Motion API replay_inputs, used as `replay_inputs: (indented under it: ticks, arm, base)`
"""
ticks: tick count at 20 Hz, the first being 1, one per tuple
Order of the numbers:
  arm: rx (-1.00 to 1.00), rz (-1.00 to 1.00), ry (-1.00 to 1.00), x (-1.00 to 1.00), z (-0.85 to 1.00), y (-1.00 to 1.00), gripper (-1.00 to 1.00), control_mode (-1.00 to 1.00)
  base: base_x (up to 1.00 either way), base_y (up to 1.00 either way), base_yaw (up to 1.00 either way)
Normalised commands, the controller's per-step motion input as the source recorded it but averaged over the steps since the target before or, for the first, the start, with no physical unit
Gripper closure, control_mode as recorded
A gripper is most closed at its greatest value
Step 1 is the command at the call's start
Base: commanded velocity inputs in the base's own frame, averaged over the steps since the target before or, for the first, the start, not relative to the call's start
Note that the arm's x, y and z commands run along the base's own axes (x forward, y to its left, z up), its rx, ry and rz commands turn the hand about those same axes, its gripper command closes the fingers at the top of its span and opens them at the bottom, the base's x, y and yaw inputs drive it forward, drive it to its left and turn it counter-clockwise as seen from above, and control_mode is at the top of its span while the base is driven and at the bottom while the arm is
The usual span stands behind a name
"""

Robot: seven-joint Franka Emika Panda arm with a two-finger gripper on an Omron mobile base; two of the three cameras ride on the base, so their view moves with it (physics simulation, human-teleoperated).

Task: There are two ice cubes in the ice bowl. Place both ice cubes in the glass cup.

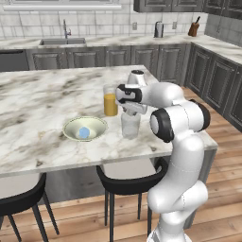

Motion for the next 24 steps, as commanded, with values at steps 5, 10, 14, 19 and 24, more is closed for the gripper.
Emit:
replay_inputs:
  ticks: [5, 10, 14, 19, 24]
  arm:
    - [0.00, 0.00, 0.00, 0.00, -0.10, -0.02, 1.00, -1.00]
    - [0.00, 0.00, 0.00, 0.16, -0.03, -0.11, 1.00, -1.00]
    - [0.00, 0.00, 0.00, 0.06, 0.00, 0.00, -1.00, -1.00]
    - [0.00, 0.00, 0.00, 0.02, 0.00, 0.00, -1.00, -1.00]
    - [0.00, 0.00, 0.02, 0.05, 0.00, 0.00, -1.00, -1.00]
  base:
    - [0.00, 0.00, 0.00]
    - [0.00, 0.00, 0.00]
    - [0.00, 0.00, 0.00]
    - [0.00, 0.00, 0.00]
    - [0.00, 0.00, 0.00]
